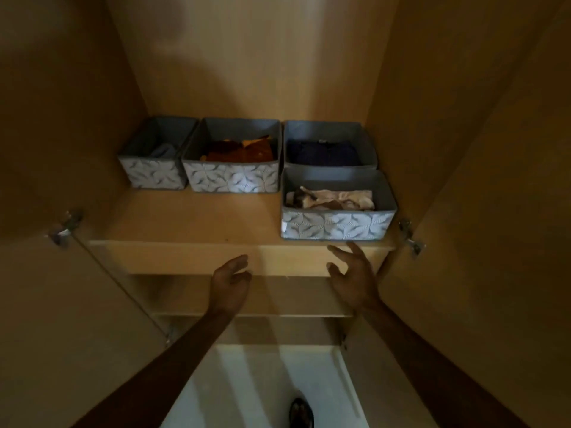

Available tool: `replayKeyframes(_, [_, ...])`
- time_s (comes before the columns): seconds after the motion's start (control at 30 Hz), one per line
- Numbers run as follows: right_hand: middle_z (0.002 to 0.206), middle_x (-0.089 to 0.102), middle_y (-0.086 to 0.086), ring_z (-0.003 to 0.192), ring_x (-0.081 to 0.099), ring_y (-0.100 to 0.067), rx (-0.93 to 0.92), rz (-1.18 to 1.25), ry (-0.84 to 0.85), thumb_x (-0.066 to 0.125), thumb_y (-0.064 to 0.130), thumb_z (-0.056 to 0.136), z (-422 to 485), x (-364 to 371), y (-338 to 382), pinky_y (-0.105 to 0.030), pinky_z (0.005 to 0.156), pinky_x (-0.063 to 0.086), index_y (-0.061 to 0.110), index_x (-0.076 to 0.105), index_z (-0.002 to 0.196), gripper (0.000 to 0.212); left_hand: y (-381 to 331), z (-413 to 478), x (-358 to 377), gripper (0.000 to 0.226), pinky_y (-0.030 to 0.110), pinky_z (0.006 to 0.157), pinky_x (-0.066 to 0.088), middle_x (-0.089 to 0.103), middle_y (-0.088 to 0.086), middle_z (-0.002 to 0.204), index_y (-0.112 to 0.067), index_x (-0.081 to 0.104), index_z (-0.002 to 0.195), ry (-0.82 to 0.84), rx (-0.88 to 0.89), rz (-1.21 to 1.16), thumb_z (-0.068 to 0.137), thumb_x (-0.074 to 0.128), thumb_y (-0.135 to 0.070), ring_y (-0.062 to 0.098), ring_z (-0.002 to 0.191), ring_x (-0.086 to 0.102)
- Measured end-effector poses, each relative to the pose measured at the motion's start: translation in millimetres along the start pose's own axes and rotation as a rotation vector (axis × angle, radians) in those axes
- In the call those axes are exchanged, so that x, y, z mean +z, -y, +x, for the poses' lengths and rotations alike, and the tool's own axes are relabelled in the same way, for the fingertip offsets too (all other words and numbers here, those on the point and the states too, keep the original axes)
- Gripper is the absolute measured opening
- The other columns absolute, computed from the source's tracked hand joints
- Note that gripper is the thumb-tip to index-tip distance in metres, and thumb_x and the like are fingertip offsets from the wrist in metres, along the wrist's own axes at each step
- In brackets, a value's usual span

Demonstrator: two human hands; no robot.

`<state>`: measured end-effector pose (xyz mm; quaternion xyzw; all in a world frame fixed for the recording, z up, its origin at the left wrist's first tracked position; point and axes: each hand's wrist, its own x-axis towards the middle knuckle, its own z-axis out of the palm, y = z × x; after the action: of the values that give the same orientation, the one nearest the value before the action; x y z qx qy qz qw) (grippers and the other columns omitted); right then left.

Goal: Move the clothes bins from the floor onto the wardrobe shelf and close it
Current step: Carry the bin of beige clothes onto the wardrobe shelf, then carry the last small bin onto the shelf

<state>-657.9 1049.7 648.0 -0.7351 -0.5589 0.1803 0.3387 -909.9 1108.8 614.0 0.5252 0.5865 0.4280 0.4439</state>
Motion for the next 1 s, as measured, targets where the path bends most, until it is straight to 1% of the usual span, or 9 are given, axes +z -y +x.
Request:
replayKeyframes(0.07, [0.146, 0.043, -0.009, 0.114, 0.060, -0.034, 0.019, 0.050, 0.114, 0.066, 0.016, 0.084, -24.2, 22.1, 1.5, -0.023, 0.097, 0.041, 0.025, 0.061, 0.128, 0.045, 21.0, -28.4, -14.9, 0.033, 0.042, 0.098, 0.049, 0.067, 0.009, 0.109, -0.003, 0.067, 0.112, -0.016, -0.059, -0.058, 0.081, 0.065, 0.006, 0.030, 0.108, 0.063])
replayKeyframes(0.13, [0.144, 0.046, -0.008, 0.123, 0.054, -0.031, 0.012, 0.085, 0.243, 0.067, 0.014, 0.084, -52.8, 49.0, 3.1, -0.025, 0.102, 0.040, 0.022, 0.061, 0.128, 0.045, 44.1, -63.2, -35.1, 0.032, 0.037, 0.095, 0.049, 0.067, 0.004, 0.108, -0.007, 0.067, 0.111, -0.051, -0.139, -0.073, 0.084, 0.063, 0.008, 0.025, 0.109, 0.062])
replayKeyframes(0.2, [0.142, 0.048, -0.008, 0.133, 0.044, -0.022, -0.011, 0.115, 0.371, 0.067, 0.014, 0.085, -81.9, 68.4, 7.1, -0.029, 0.108, 0.037, 0.021, 0.060, 0.129, 0.045, 65.9, -98.7, -51.4, 0.030, 0.042, 0.098, 0.049, 0.068, 0.002, 0.108, -0.010, 0.068, 0.108, -0.089, -0.187, -0.098, 0.084, 0.064, 0.007, 0.026, 0.109, 0.063])
replayKeyframes(0.27, [0.139, 0.052, -0.006, 0.131, 0.046, -0.020, -0.070, 0.145, 0.518, 0.067, 0.015, 0.085, -108.9, 87.8, 12.3, -0.033, 0.108, 0.039, 0.019, 0.060, 0.128, 0.043, 82.4, -138.8, -68.6, 0.027, 0.046, 0.099, 0.049, 0.070, -0.001, 0.108, -0.013, 0.070, 0.108, -0.169, -0.260, -0.070, 0.085, 0.066, 0.000, 0.021, 0.106, 0.064])
replayKeyframes(0.37, [0.137, 0.055, -0.005, 0.128, 0.049, -0.017, -0.171, 0.125, 0.720, 0.066, 0.017, 0.085, -141.3, 110.9, 18.0, -0.027, 0.104, 0.039, 0.018, 0.060, 0.128, 0.043, 96.0, -199.8, -86.0, 0.029, 0.044, 0.095, 0.052, 0.070, 0.000, 0.113, -0.020, 0.067, 0.114, -0.298, -0.355, -0.061, 0.087, 0.065, -0.009, 0.018, 0.106, 0.064])
replayKeyframes(0.53, [0.140, 0.049, -0.001, 0.114, 0.057, -0.017, -0.311, 0.075, 1.054, 0.064, 0.023, 0.088, -188.3, 131.8, 27.7, -0.036, 0.099, 0.048, 0.021, 0.057, 0.133, 0.045, 103.7, -305.3, -86.9, 0.032, 0.030, 0.093, 0.049, 0.069, 0.002, 0.114, -0.013, 0.065, 0.120, -0.636, -0.462, -0.100, 0.089, 0.063, -0.009, 0.015, 0.103, 0.064])
replayKeyframes(0.7, [0.139, 0.050, 0.002, 0.119, 0.055, -0.016, -0.459, 0.051, 1.275, 0.064, 0.020, 0.088, -247.1, 140.7, 33.7, -0.030, 0.098, 0.047, 0.022, 0.053, 0.136, 0.050, 114.0, -420.5, -61.8, 0.035, 0.033, 0.094, 0.052, 0.070, 0.008, 0.113, -0.009, 0.063, 0.122, -0.917, -0.570, -0.186, 0.088, 0.062, -0.005, 0.015, 0.103, 0.066])
replayKeyframes(0.83, [0.140, 0.050, 0.003, 0.118, 0.054, -0.013, -0.597, 0.003, 1.469, 0.063, 0.020, 0.087, -317.0, 139.8, 33.5, -0.022, 0.094, 0.044, 0.025, 0.049, 0.139, 0.054, 109.6, -526.4, -30.0, 0.036, 0.012, 0.078, 0.049, 0.067, 0.004, 0.114, -0.010, 0.059, 0.127, -1.156, -0.656, -0.257, 0.091, 0.060, -0.006, 0.012, 0.102, 0.064])
replayKeyframes(1.0, [0.136, 0.051, 0.005, 0.111, 0.056, -0.011, -0.832, -0.065, 1.658, 0.064, 0.024, 0.086, -415.8, 126.1, 35.9, -0.023, 0.092, 0.046, 0.029, 0.049, 0.138, 0.055, 112.5, -647.2, 11.5, 0.037, 0.027, 0.091, 0.048, 0.067, 0.004, 0.116, -0.012, 0.058, 0.128, -1.436, -0.754, -0.307, 0.091, 0.061, -0.011, 0.014, 0.107, 0.063])
